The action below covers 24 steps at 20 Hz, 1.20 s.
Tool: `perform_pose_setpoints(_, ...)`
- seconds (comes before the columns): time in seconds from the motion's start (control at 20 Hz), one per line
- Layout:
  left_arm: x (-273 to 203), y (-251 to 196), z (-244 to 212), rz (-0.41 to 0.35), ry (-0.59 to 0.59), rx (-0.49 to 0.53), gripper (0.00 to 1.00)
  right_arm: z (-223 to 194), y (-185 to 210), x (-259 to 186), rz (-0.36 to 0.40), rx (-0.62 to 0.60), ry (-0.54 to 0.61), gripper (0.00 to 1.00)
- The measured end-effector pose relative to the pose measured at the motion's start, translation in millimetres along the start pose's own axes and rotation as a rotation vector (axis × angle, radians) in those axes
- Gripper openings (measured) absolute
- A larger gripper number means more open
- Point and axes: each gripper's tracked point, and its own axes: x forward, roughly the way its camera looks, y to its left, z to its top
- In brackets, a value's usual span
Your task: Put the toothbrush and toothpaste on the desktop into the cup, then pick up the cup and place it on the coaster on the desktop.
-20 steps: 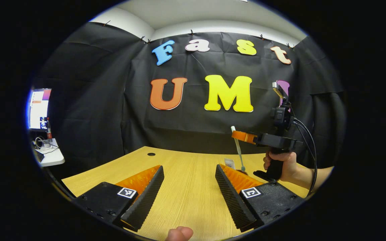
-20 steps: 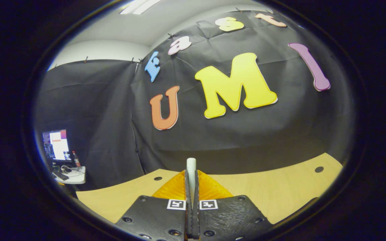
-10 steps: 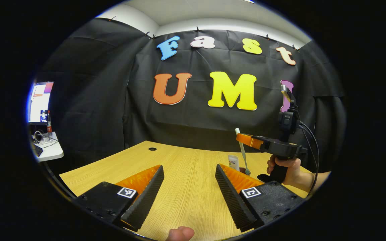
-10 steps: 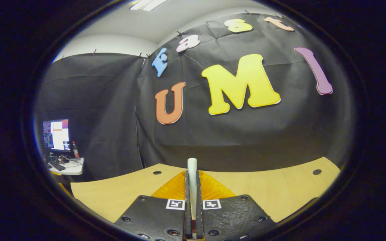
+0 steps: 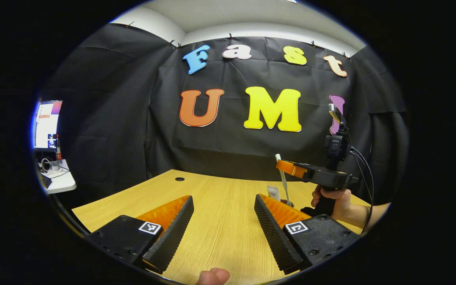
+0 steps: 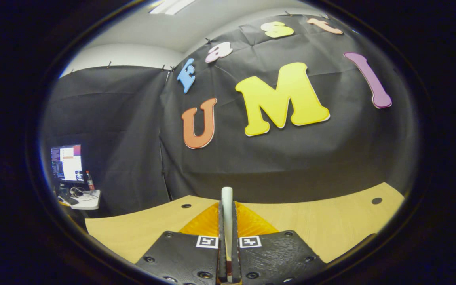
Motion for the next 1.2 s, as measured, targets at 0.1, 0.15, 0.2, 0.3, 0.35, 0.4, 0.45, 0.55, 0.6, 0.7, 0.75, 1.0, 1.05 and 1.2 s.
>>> perform_pose_setpoints(0.1,0.6,1.8,0.9,0.002,-0.001,-0.002,0.98,1.9,0.5,1.1,0.008,-0.001,0.004,0.09)
perform_pose_setpoints(0.15,1.1,1.2,0.1,0.003,0.002,-0.004,0.98,1.5,1.3,0.8,0.012,-0.001,0.005,0.09)
perform_pose_setpoints(0.2,1.1,2.5,-1.4,0.003,0.004,-0.006,0.98,1.0,0.9,1.0,0.013,0.001,0.008,0.09)
perform_pose_setpoints(0.3,1.2,2.6,-2.3,0.002,0.008,-0.006,0.98,1.5,2.6,-0.8,0.02,0.006,0.01,0.09)
perform_pose_setpoints(0.35,0.9,1.6,-1.6,0.004,0.008,-0.004,0.98,2.7,2.0,-1.5,0.019,0.004,0.007,0.09)
perform_pose_setpoints(0.4,0.6,0.9,-0.9,0.005,0.006,-0.003,0.98,4.3,1.1,-2.3,0.015,0.0,0.002,0.09)
perform_pose_setpoints(0.45,1.0,1.5,0.2,0.004,0.004,-0.003,0.98,5.4,1.7,-2.5,0.009,-0.007,-0.005,0.08)
perform_pose_setpoints(0.55,0.4,-0.1,0.1,0.004,0.003,-0.005,0.98,9.1,1.6,-4.7,0.018,-0.025,-0.025,0.1)
perform_pose_setpoints(0.6,-0.1,-2.2,0.8,0.001,0.003,-0.007,0.98,11.2,-1.0,-5.1,0.017,-0.032,-0.031,0.19)
perform_pose_setpoints(0.7,-2.5,-4.9,3.8,-0.002,0.0,-0.008,1.0,17.1,-1.0,-7.7,0.022,-0.042,-0.043,0.23)
perform_pose_setpoints(0.75,-3.3,-5.7,4.7,-0.003,-0.004,-0.005,0.98,20.5,-2.3,-10.2,0.025,-0.044,-0.052,0.26)
perform_pose_setpoints(1.0,-7.4,-16.6,12.6,-0.018,-0.016,0.002,0.89,31.6,-3.3,-39.0,0.032,-0.057,-0.089,0.48)
perform_pose_setpoints(1.05,-8.5,-19.7,14.4,-0.025,-0.018,0.001,0.98,33.5,-5.1,-43.4,0.03,-0.065,-0.088,0.62)
perform_pose_setpoints(1.2,-8.9,-29.2,19.8,-0.047,-0.017,-0.021,0.98,53.0,-12.2,-67.3,0.002,-0.088,-0.127,0.86)
